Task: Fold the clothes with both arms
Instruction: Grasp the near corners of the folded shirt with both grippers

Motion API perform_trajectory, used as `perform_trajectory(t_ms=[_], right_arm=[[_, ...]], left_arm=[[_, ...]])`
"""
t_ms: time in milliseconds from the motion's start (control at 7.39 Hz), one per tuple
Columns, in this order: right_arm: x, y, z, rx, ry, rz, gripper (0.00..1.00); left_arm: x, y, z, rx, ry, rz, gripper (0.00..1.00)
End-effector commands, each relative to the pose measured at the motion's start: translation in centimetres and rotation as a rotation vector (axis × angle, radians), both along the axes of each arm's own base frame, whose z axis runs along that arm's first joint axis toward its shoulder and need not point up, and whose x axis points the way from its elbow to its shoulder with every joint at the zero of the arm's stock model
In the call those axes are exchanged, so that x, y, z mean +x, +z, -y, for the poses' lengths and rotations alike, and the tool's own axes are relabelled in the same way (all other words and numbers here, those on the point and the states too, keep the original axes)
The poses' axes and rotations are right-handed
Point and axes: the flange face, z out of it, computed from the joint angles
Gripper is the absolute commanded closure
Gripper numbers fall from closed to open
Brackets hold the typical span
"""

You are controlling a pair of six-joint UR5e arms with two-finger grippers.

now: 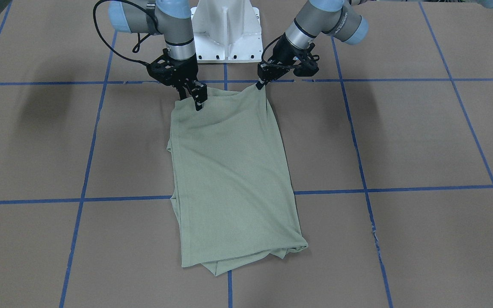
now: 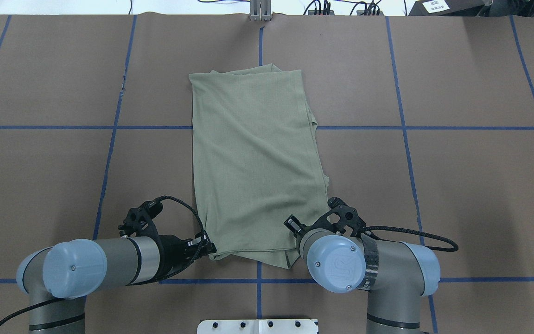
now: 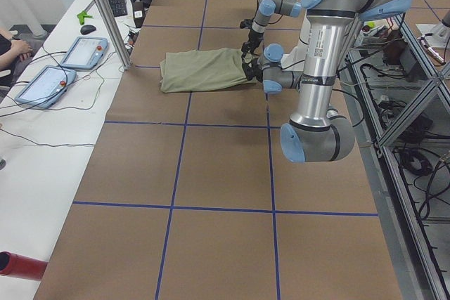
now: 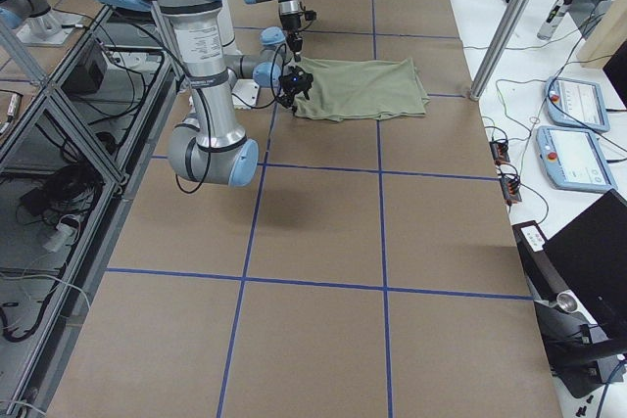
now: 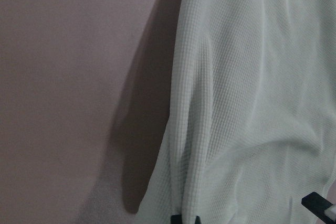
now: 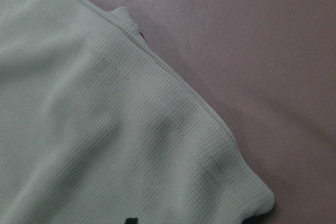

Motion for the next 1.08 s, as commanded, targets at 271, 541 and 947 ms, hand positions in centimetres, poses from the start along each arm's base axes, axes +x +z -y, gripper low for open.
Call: perform_trajectory(t_ms=[271, 541, 947], right_arm=[[-0.3, -0.8, 0.0, -0.048, 0.052, 0.027, 0.81], [-0.2, -0.9, 0.1, -0.079, 0.084, 0.040, 1.00], [2.8, -3.7, 0.1, -0.084, 0.086, 0.053, 1.00]], left_arm=[[0.0, -0.1, 0.0, 0.002, 0.000, -0.002, 1.00], [-0.2, -0.4, -0.1, 0.003, 0.002, -0.008, 1.00], [-2.6, -3.5, -0.6, -0.002, 0.071, -0.021, 1.00]])
